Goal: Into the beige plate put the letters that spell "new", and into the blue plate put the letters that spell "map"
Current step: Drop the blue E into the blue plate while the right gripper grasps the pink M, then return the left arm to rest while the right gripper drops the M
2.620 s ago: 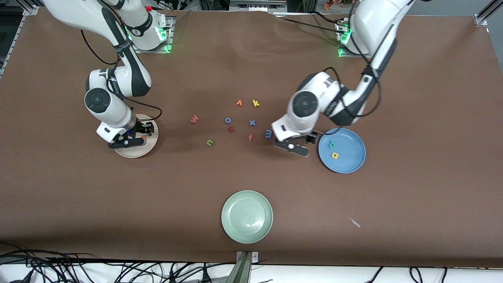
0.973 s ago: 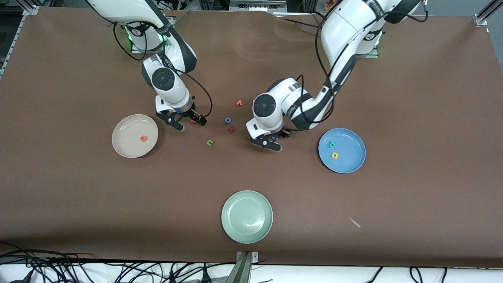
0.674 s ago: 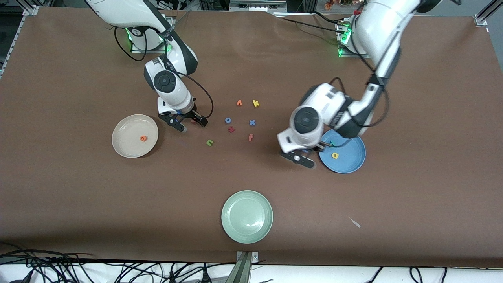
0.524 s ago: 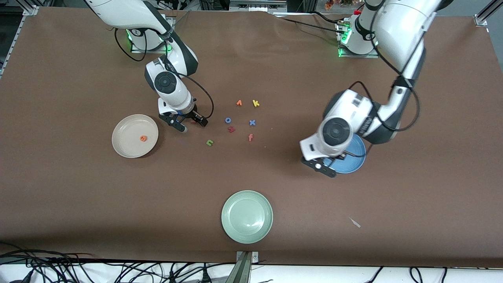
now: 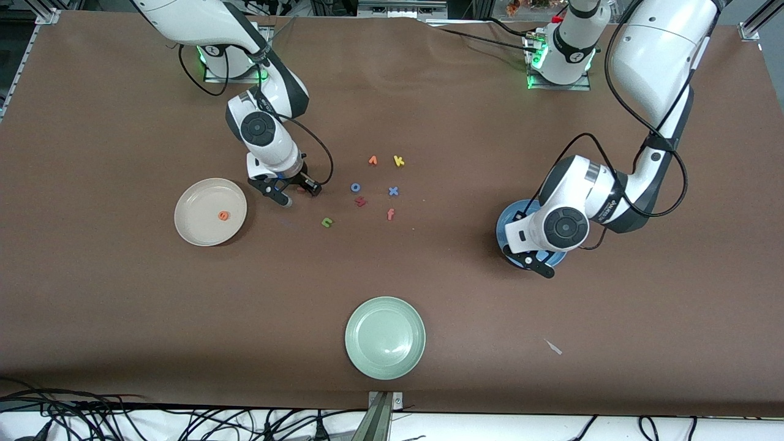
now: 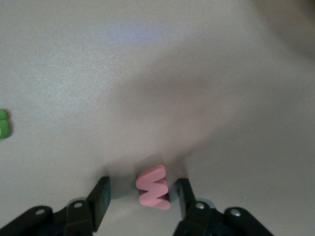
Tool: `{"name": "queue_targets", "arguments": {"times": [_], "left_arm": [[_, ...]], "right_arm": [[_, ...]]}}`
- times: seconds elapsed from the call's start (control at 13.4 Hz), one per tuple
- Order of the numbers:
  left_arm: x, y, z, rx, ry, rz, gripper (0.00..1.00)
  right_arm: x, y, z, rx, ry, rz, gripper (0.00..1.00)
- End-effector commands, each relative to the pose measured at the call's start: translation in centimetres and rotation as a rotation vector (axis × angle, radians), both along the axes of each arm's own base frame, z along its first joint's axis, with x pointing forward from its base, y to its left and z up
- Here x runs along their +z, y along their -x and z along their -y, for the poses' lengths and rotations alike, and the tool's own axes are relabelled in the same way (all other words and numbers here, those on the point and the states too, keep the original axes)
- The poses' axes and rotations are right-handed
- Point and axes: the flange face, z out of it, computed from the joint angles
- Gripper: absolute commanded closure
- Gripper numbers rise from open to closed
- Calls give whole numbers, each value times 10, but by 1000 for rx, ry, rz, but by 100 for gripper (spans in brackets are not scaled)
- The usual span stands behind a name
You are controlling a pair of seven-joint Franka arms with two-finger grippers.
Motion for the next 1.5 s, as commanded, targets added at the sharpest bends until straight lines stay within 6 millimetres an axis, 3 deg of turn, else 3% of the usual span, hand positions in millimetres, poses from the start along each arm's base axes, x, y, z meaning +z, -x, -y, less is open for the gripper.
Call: {"name": "queue_targets", "arguments": {"times": [0.0, 0.22, 0.45, 0.6, 0.67, 0.75, 0.97, 1.05, 1.2, 1.35, 1.42], "left_arm": [[36, -4, 9, -6, 37, 44, 0], [82, -18, 14, 0, 54, 127, 0], [159, -21, 9, 14, 47, 202, 0], [218, -9, -3, 56, 70, 230, 0], [232, -7, -18, 102, 113, 216, 0], [260, -4, -39, 167, 173, 232, 0], [298, 12, -81, 270, 192, 240, 0], [315, 17, -109, 315, 171, 272, 0], [345, 36, -129, 346, 157, 324, 0], [367, 50, -163, 400, 158, 367, 0], [370, 64, -163, 400, 160, 365, 0]], "right_arm": [[-4, 5, 1, 15, -5, -1, 58], [-5, 5, 1, 13, -4, -1, 68], [-4, 5, 1, 13, -5, 1, 80], [-2, 4, 0, 6, -4, 1, 91], [5, 1, -1, 1, -8, 12, 96], [15, -2, -2, 5, -13, 29, 99], [44, -16, -1, 45, 27, -2, 100], [51, -21, 0, 71, 45, -27, 100], [62, -33, 19, 143, 79, -72, 100], [67, -48, 58, 250, 99, -110, 100], [67, -54, 78, 296, 102, -122, 100]]}}
